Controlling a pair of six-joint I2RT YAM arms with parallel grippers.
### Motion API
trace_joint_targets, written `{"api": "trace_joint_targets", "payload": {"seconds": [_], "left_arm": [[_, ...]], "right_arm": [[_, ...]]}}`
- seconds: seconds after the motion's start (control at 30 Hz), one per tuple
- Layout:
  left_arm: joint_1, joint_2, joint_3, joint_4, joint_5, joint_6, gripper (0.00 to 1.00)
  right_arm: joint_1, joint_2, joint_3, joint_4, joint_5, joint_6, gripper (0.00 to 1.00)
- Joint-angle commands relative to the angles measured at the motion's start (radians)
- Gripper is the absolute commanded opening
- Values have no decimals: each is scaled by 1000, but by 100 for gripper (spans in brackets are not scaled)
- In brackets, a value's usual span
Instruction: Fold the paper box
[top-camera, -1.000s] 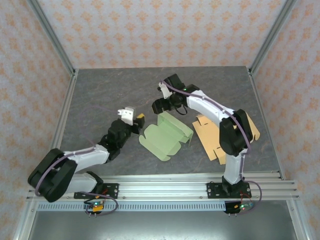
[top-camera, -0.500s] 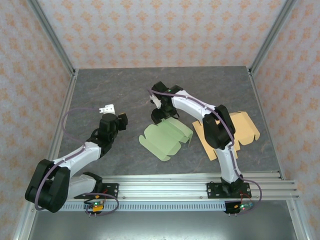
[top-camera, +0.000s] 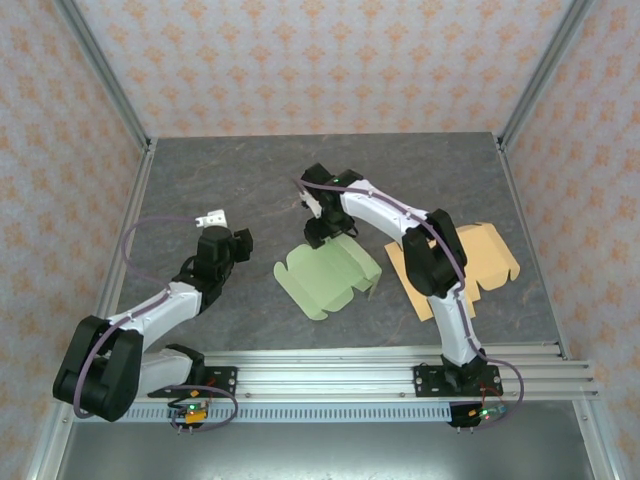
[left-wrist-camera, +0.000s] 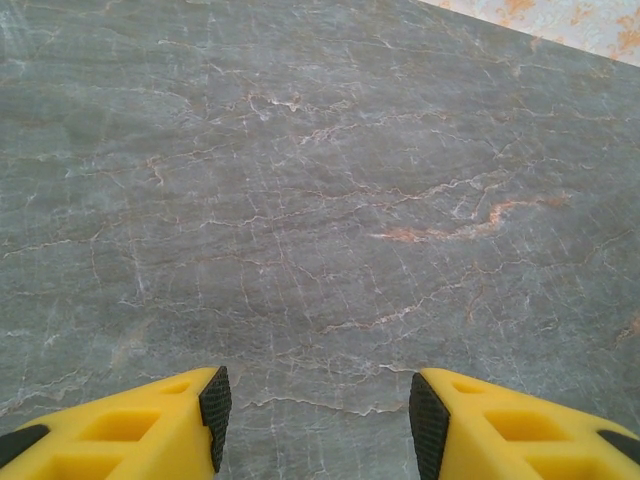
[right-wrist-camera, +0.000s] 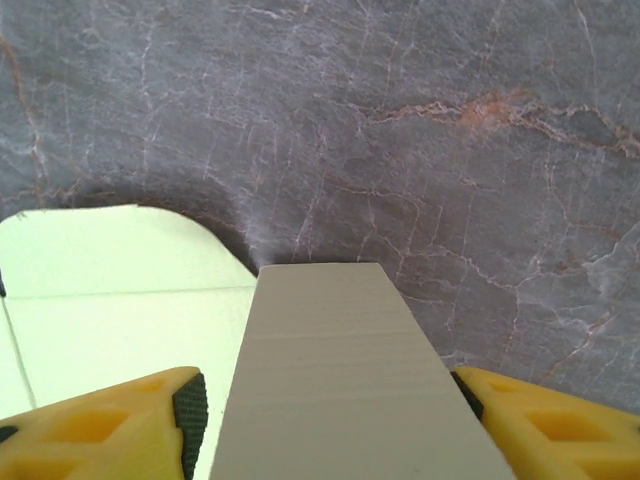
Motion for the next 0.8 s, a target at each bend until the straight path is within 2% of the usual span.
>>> {"api": "trace_joint_targets", "payload": {"seconds": [0.0,0.13,0.33,0.43,0.6,0.77], "left_arm": [[12,16,37,-14,15,-4,54],[17,30,39,-2,30,-9,54],[30,40,36,11,55,-7,54],[32,40,32,25,61,-1,54],[36,40,31,50,96,16,54],[36,37,29,82,148,18,54]], "right_arm": [[6,-2,48,-22,36,70,70],[5,5,66,-11,-1,120,71],[6,67,118,-53,17,107,69],[7,83,138,-63,0,98,64],[5,85,135,-65,-25,66,50],[10,51,96,-59,-53,-6,42]]}}
